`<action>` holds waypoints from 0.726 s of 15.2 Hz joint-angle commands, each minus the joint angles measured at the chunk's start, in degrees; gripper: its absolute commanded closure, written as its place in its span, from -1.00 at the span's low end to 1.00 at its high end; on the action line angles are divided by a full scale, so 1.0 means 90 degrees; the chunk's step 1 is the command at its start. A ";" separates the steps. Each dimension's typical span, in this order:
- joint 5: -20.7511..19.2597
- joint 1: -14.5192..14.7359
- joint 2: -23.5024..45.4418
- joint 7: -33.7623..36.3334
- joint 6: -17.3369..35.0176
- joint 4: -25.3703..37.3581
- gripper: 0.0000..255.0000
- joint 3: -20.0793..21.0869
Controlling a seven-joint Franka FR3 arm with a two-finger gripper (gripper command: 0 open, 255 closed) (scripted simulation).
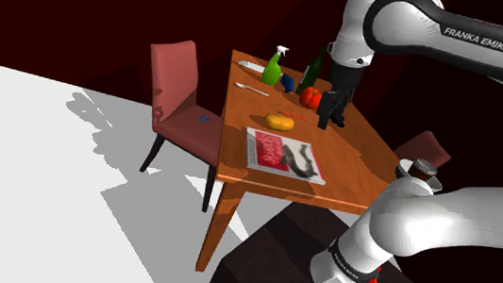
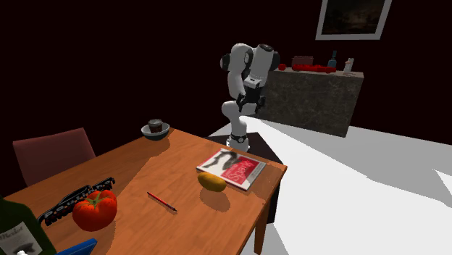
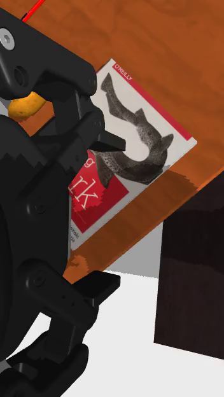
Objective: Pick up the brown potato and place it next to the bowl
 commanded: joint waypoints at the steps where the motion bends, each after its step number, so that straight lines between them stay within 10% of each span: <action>1: 0.0000 0.0000 0.0000 0.0000 0.0000 0.0000 -1.00 0.0000; 11: -0.0947 -0.0013 0.0975 -0.2548 0.1665 -0.0187 -1.00 -0.1711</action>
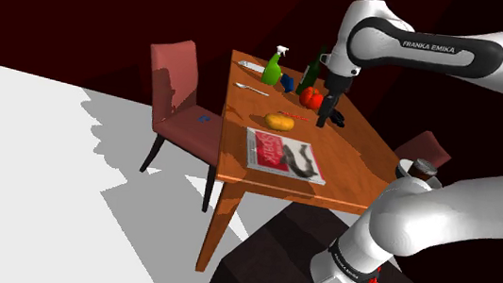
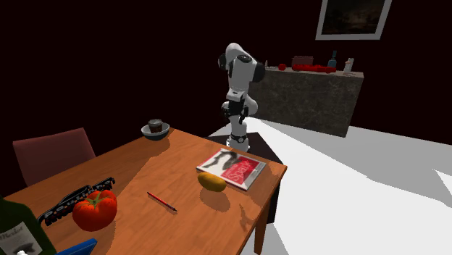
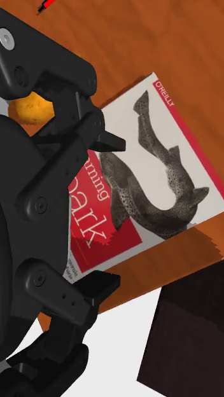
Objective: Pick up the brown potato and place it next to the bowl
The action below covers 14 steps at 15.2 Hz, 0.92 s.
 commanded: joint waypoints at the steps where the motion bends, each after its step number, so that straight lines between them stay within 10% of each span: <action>1: -0.0119 0.0025 0.0324 -0.0526 0.0384 0.0052 -1.00 -0.0338; 14: 0.0762 0.0476 0.3449 -0.4216 0.2315 0.1557 -1.00 -0.2160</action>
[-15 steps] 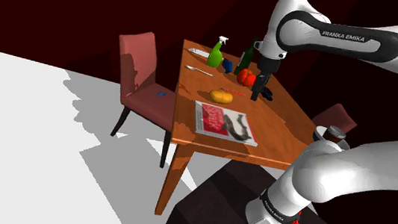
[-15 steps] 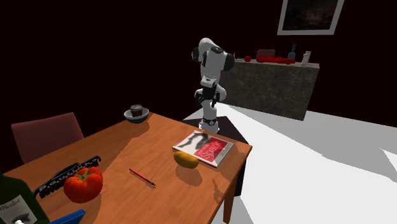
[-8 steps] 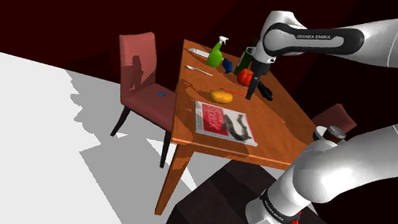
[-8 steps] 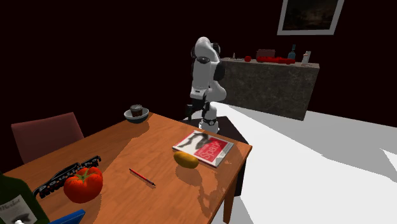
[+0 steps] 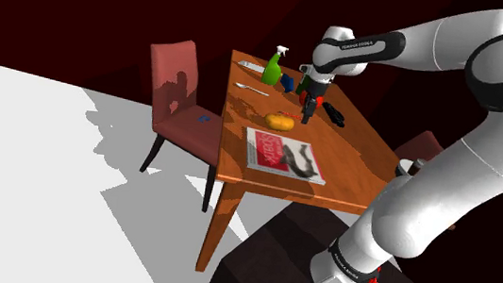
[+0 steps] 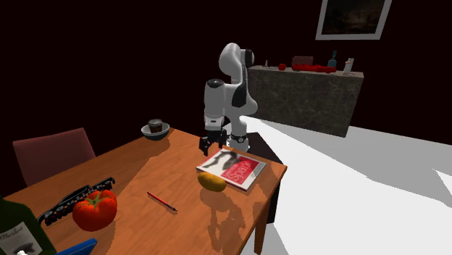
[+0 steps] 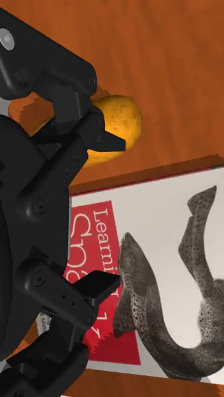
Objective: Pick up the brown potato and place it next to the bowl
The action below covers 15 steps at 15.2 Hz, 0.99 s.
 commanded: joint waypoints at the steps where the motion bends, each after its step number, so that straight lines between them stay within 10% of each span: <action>1: 0.0386 0.0055 0.0585 -0.0662 0.0213 0.0335 -1.00 -0.0170; 7: 0.1744 -0.0241 0.2410 -0.2578 0.0400 0.1661 -1.00 -0.0196; 15: 0.2031 -0.0371 0.2826 -0.2825 0.0968 0.1443 -1.00 -0.0072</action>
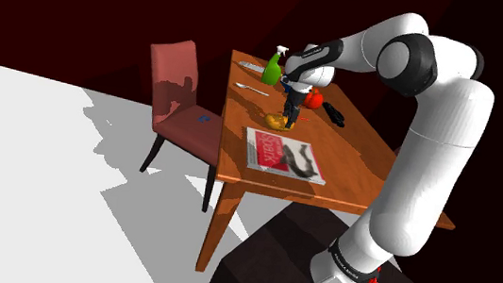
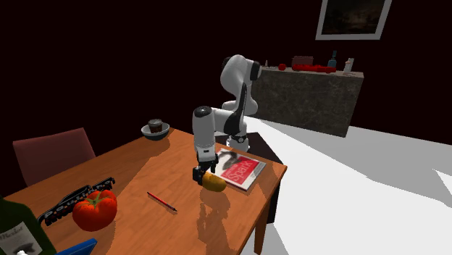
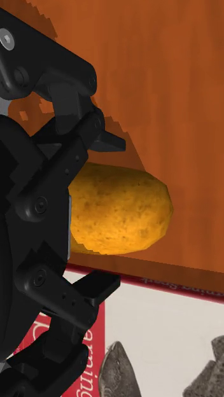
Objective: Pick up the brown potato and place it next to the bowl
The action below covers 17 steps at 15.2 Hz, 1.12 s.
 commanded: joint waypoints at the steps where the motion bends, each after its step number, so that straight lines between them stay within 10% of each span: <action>1: 0.0052 -0.0022 0.0076 -0.0039 0.0099 -0.0031 -1.00 0.0017; 8: 0.0052 -0.0022 0.0076 -0.0038 0.0098 -0.0031 -1.00 0.0017; 9: 0.0052 -0.0022 0.0076 -0.0038 0.0098 -0.0031 1.00 0.0017; 17: 0.0051 -0.0019 0.0075 -0.0035 0.0100 -0.0034 1.00 0.0018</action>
